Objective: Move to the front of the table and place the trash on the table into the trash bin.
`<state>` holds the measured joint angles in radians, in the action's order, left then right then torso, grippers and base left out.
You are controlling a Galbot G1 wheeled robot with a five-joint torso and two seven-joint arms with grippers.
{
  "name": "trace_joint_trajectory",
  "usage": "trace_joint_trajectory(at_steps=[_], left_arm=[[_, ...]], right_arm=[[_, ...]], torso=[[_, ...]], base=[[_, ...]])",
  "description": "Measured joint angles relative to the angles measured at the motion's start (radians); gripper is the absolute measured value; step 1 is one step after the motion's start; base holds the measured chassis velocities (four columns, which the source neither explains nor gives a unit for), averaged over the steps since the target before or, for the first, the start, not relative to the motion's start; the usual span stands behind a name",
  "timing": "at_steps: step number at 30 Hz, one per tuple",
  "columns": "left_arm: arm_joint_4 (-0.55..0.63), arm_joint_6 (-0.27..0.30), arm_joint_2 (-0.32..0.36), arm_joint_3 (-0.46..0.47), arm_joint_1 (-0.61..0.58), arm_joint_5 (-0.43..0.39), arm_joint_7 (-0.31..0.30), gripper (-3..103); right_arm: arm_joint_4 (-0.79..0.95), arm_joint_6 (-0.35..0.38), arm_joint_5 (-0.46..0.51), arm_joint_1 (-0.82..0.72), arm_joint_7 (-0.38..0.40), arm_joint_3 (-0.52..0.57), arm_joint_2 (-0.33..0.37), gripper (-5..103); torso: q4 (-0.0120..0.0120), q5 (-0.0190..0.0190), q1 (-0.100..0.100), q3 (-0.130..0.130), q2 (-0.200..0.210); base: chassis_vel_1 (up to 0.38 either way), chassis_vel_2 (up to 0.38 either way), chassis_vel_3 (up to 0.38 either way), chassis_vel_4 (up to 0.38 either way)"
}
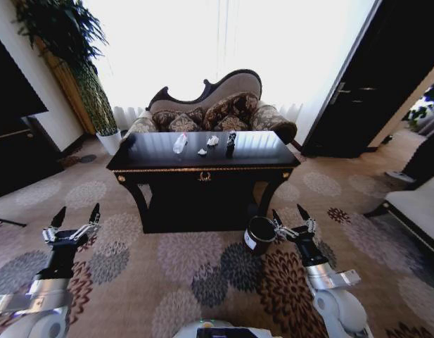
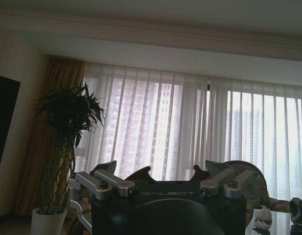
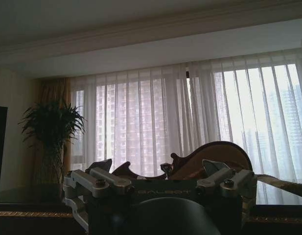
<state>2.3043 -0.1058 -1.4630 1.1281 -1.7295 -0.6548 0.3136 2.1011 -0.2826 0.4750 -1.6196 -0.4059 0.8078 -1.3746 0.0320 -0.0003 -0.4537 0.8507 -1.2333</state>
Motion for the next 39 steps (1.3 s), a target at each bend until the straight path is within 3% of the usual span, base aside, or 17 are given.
trace_joint_trajectory(at_steps=[19,39], left_arm=[[0.023,-0.009,-0.002,0.01,-0.012,-0.003,0.007,100],[0.035,-0.012,0.007,0.021,-0.02,-0.011,0.013,100]], right_arm=[[0.021,-0.015,0.013,-0.003,0.036,-0.005,-0.002,100],[0.057,0.01,0.014,-0.005,0.104,0.005,0.003,100]], torso=[[0.0004,0.0002,-0.001,0.0,0.0],[0.0005,0.0001,-0.001,0.0,0.0]], base=[[-0.339,0.344,0.335,-0.346],[-0.026,0.021,0.014,-0.012]])
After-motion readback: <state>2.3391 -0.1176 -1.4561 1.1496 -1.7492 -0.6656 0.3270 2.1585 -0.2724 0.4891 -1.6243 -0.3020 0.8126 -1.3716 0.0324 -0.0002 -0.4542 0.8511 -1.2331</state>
